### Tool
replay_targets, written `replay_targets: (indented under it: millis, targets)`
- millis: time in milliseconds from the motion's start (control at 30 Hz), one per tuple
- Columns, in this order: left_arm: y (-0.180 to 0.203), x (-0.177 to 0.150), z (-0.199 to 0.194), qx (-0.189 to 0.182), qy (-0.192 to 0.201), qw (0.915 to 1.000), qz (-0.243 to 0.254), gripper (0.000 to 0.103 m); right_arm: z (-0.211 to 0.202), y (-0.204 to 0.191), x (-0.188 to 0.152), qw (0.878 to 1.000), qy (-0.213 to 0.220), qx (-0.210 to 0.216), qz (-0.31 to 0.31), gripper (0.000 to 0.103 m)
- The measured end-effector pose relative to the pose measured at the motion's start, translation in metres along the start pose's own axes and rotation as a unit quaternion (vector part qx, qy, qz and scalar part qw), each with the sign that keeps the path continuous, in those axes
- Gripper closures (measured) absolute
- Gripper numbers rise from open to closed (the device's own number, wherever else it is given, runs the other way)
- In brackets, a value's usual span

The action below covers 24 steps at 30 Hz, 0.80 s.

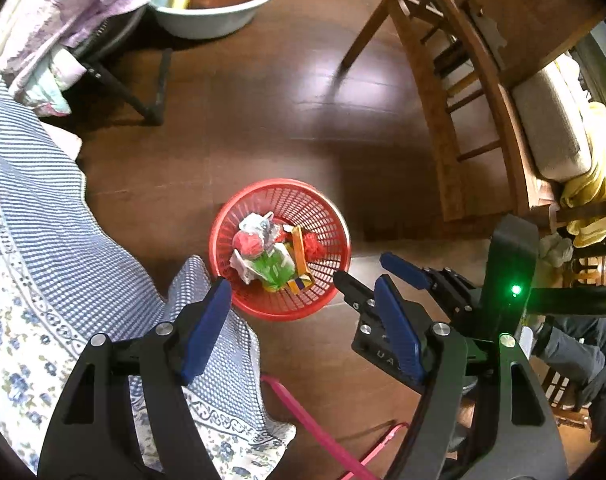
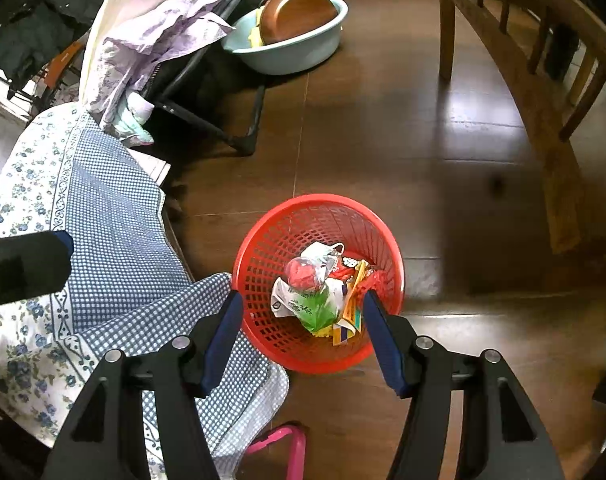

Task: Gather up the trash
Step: 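Swing both grippers back over the bed toward the white plastic bag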

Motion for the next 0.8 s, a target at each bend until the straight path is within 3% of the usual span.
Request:
replay_targets:
  millis: [167, 400, 633, 800]
  targets:
    - [-0.002, -0.004, -0.023, 0.016, 0.026, 0.9995, 0.003, 0.029, -0.020, -0.014, 0.003, 1.000, 0.013, -0.008, -0.017, 0.042]
    - [-0.026, -0.019, -0.079, 0.024, 0.091, 0.9951, -0.029, 0.021, -0.051, -0.032, 0.009, 0.999, 0.030, -0.023, -0.029, 0.038]
    - [-0.080, -0.041, -0.142, 0.045, 0.146, 0.9859, -0.069, 0.021, -0.087, -0.082, 0.021, 0.995, 0.064, -0.028, -0.069, 0.030]
    - [-0.147, -0.068, -0.194, 0.074, 0.191, 0.9711, -0.122, 0.018, -0.099, -0.126, 0.032, 0.992, 0.082, -0.034, -0.095, 0.022]
Point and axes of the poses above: each gripper's, at about its wrist camera, not at the fingertips, and z roughly the way its jaws point, y to its right, x to its top, the point moved 2 cm from there along z, roughly the way its jaws point, and after that the axes turned 1 degree about -y, right-handed, at the moved point
